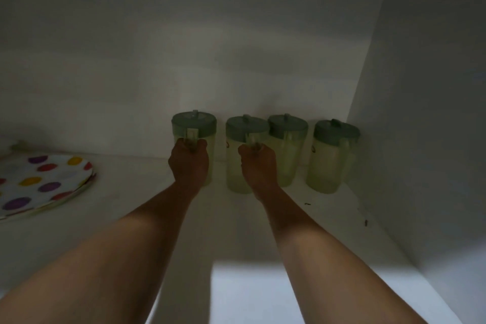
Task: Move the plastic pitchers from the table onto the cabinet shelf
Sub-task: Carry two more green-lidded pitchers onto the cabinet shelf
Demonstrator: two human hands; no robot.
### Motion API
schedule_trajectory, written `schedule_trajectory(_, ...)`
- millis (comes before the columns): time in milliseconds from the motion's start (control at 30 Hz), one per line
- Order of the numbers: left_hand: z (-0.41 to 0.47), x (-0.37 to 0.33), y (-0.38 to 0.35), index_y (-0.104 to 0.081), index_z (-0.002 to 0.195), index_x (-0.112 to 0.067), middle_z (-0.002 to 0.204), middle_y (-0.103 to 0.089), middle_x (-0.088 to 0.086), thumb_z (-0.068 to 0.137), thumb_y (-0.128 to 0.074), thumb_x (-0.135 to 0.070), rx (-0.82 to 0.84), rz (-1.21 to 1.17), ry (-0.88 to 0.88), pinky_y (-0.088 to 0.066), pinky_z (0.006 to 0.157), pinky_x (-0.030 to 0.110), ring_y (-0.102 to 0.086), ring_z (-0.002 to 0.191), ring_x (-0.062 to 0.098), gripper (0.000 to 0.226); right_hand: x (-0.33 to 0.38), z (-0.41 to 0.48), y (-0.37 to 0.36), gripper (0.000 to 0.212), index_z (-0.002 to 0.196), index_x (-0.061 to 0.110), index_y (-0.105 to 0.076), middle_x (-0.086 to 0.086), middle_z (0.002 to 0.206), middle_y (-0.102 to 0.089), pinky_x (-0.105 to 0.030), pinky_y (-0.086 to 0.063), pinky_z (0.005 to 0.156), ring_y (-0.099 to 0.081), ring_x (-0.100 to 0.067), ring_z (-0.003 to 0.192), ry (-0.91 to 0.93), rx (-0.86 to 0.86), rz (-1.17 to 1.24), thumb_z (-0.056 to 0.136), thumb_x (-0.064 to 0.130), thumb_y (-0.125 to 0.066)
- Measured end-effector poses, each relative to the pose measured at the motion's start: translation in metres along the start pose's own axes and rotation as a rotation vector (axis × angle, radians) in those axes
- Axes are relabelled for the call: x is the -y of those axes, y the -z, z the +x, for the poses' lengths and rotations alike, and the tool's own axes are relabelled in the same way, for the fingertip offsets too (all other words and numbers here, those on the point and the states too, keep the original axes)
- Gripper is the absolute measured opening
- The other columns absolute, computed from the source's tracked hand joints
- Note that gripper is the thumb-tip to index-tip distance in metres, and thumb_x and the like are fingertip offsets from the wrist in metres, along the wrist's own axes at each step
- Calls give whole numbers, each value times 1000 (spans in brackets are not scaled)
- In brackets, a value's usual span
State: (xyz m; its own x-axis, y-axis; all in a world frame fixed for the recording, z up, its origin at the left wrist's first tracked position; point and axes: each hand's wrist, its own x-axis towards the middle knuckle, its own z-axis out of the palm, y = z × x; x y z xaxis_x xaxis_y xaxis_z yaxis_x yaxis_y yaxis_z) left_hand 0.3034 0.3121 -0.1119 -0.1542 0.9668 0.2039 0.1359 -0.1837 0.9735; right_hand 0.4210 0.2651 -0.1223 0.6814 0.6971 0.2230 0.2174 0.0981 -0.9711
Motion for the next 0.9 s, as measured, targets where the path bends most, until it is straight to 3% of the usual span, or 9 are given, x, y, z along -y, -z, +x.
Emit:
schedule_trajectory(233, 16, 3, -8, -60, 115, -6, 113, -66, 15, 90, -61, -32, 50, 61, -2, -49, 94, 45, -61, 104, 34, 36, -5, 15, -13, 26, 70, 16, -51, -2, 69, -55, -30, -42, 66, -54, -20, 69, 15, 25, -13, 91, 19, -65)
schedule_trajectory(400, 23, 3, -6, -56, 123, -8, 118, -64, 13, 92, -59, -43, 92, 100, 19, -48, 94, 43, -60, 108, 34, 47, -2, 19, -18, 15, 86, 9, -59, -6, 84, -61, -27, -40, 70, -60, -22, 81, -9, 32, -66, 93, 22, -64)
schedule_trajectory(500, 22, 3, -7, -44, 125, -10, 116, -59, 9, 85, -66, -48, 70, 81, 68, -48, 90, 41, -57, 108, 33, 59, -1, 16, -17, 40, 119, 5, -61, -9, 111, -65, -28, -44, 80, -63, -28, 106, -83, 59, -133, 92, 34, -67)
schedule_trajectory(567, 20, 2, -8, -38, 123, -13, 121, -55, 11, 76, -73, -51, 30, 103, 77, -48, 94, 48, -54, 113, 36, 70, 0, 13, -14, 58, 132, 6, -53, -8, 126, -61, -29, -45, 85, -60, -29, 117, -129, 83, -173, 89, 40, -70)
schedule_trajectory(700, 13, -5, -5, -35, 130, -15, 132, -47, 15, 72, -78, -46, -55, 195, 51, -41, 100, 52, -43, 124, 37, 79, 2, 5, -1, 68, 134, 4, -49, -7, 131, -59, -26, -44, 84, -59, -28, 119, -137, 123, -306, 84, 41, -76)
schedule_trajectory(800, 1, -15, 1, -35, 129, -14, 131, -47, 16, 73, -77, -45, -76, 266, 17, -40, 99, 51, -42, 123, 38, 77, 10, -8, 14, 77, 136, 3, -45, -13, 132, -58, -34, -52, 91, -59, -30, 118, -137, 115, -435, 80, 44, -78)
schedule_trajectory(900, -15, -28, 12, -36, 127, -15, 128, -47, 16, 75, -74, -46, -81, 294, -29, -40, 96, 50, -42, 122, 38, 72, 28, -25, 28, 74, 137, 1, -41, -15, 134, -54, -40, -50, 99, -55, -33, 122, -91, 118, -553, 83, 39, -75)
